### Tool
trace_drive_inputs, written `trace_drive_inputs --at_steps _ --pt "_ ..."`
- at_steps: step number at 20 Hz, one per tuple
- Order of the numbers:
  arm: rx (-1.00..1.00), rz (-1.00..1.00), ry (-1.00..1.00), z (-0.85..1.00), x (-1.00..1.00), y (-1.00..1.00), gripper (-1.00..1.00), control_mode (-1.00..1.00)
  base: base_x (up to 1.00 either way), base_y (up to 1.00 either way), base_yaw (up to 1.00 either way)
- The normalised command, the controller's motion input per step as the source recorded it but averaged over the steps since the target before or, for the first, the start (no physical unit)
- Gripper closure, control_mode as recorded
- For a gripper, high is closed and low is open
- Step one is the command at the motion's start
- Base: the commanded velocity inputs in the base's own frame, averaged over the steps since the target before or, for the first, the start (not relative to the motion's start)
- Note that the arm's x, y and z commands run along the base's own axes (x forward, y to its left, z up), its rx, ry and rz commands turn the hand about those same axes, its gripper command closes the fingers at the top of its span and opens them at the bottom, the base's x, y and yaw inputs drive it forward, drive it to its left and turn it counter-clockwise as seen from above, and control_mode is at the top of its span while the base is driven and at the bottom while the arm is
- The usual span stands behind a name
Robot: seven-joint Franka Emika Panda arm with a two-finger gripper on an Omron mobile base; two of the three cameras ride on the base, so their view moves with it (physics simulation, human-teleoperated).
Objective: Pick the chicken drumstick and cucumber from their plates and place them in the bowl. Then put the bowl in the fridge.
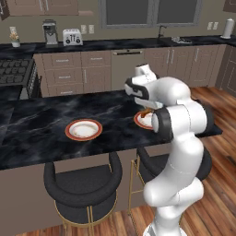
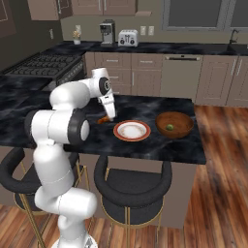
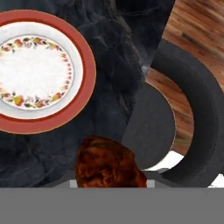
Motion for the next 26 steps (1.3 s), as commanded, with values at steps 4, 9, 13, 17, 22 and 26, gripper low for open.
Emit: trace_drive_inputs --at_steps 4,9,13,17,22,26 --pt "0.00 -0.10 0.01 0.12 0.16 -0.69 1.00 -1.00 0.00 0.00 0.00" --pt "0.00 -0.14 0.04 0.15 0.21 -0.64 1.00 -1.00 0.00 0.00 0.00" --pt "0.00 -0.10 0.00 0.06 0.18 -0.70 1.00 -1.00 0.00 0.00 0.00" --pt "0.01 -0.02 0.00 0.03 0.23 -0.72 1.00 -1.00 0.00 0.00 0.00" --pt "0.05 -0.02 0.00 0.00 0.21 -0.72 1.00 -1.00 0.00 0.00 0.00" --pt "0.09 -0.01 0.00 0.00 0.19 -0.72 1.00 -1.00 0.00 0.00 0.00"
